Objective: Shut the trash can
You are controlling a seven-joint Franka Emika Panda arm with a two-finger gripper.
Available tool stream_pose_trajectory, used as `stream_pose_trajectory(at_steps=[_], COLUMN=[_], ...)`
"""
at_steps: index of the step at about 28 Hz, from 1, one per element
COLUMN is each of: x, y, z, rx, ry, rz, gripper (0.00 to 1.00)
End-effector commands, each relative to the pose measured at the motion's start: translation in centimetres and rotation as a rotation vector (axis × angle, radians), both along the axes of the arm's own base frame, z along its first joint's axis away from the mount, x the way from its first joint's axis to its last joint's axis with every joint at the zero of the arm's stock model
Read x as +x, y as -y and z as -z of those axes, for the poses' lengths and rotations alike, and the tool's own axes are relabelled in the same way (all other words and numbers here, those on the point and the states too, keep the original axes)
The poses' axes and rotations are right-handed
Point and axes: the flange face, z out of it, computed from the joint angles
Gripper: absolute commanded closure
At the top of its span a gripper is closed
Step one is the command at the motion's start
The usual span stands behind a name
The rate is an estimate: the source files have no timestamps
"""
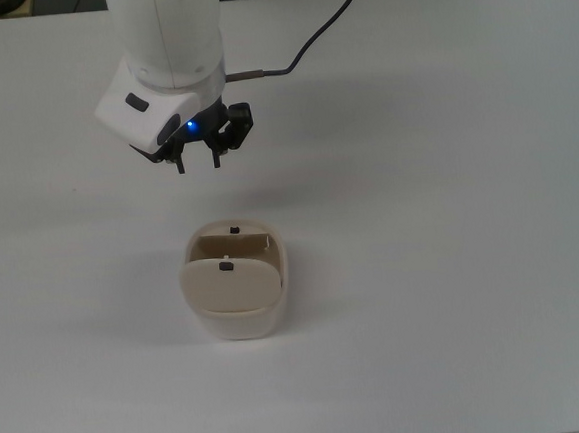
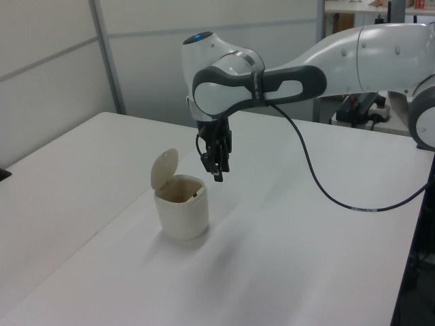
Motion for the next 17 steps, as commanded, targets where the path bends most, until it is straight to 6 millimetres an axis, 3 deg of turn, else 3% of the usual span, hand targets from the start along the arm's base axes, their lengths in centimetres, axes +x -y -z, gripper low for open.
stream_pose_trajectory(at_steps=[1,13,17], x=[-0.52,-0.30,0.40], y=[-0.20,-0.23,0.13], z=[-0.19,-0.05,-0.85], rx=[-0.014,-0.002,0.021], ry=[-0.020,-0.011,0.055], rz=[-0.001,0.004,0.016], gripper=[1.00,1.00,1.00])
